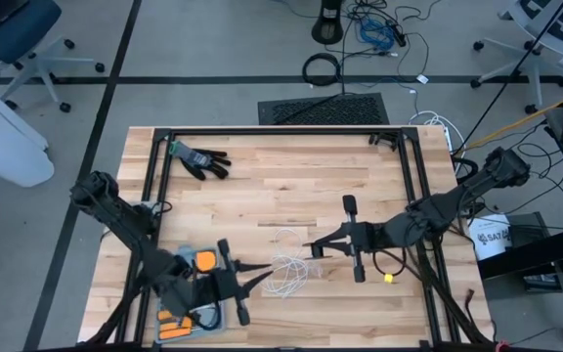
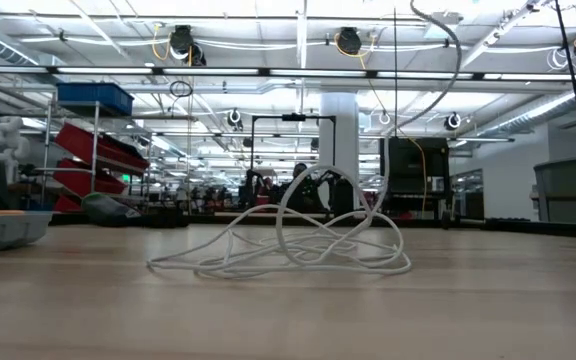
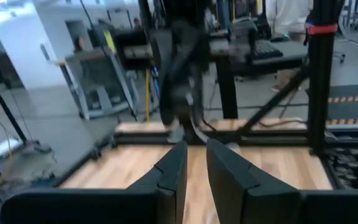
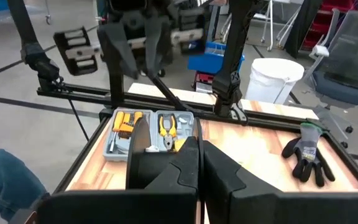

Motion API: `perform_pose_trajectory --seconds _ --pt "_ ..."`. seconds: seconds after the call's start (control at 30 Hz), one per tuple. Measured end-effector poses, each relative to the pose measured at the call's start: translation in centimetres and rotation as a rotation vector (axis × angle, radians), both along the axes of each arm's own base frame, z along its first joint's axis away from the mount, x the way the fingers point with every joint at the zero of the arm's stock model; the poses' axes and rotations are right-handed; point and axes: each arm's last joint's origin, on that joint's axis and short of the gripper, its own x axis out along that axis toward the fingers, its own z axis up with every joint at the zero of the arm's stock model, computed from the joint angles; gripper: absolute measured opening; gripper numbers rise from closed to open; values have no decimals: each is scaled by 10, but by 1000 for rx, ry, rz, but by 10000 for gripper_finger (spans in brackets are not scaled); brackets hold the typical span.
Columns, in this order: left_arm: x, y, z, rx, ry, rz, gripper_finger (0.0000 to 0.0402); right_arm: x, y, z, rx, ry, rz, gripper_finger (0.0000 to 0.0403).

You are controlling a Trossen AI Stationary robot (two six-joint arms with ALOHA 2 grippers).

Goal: Coil cords
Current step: Coil the white cable wire into the spool

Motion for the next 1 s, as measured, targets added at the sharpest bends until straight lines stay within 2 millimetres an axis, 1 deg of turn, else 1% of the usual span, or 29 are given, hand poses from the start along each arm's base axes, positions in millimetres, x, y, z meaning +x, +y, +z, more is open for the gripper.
perform_pose_trajectory --seconds 0.1,0.13,0.27,0.37,0.5,0.63,0.73,0.8,1.0 --pt "8 7 1 91 16 -51 68 5 3 -6 4 22 -4 0" --pt "11 9 2 94 14 -71 68 7 4 -8 7 29 -5 0" --pt "20 19 2 -48 -28 -120 68 11 6 -13 26 48 -12 0" --pt "24 22 1 -92 -34 -168 68 15 9 -16 44 45 -15 0" --pt "26 18 -4 -106 -17 -217 78 19 14 -21 45 54 -8 0" --pt "27 14 -9 -103 -13 -204 114 22 18 -22 50 38 -1 0" --pt "27 13 -12 -126 -18 -161 138 23 19 -23 56 35 -1 0" --pt "26 11 -15 -128 0 -153 144 23 20 -22 60 28 -2 0" --pt "33 5 -32 -158 15 -119 146 24 20 -16 58 -38 -12 0"
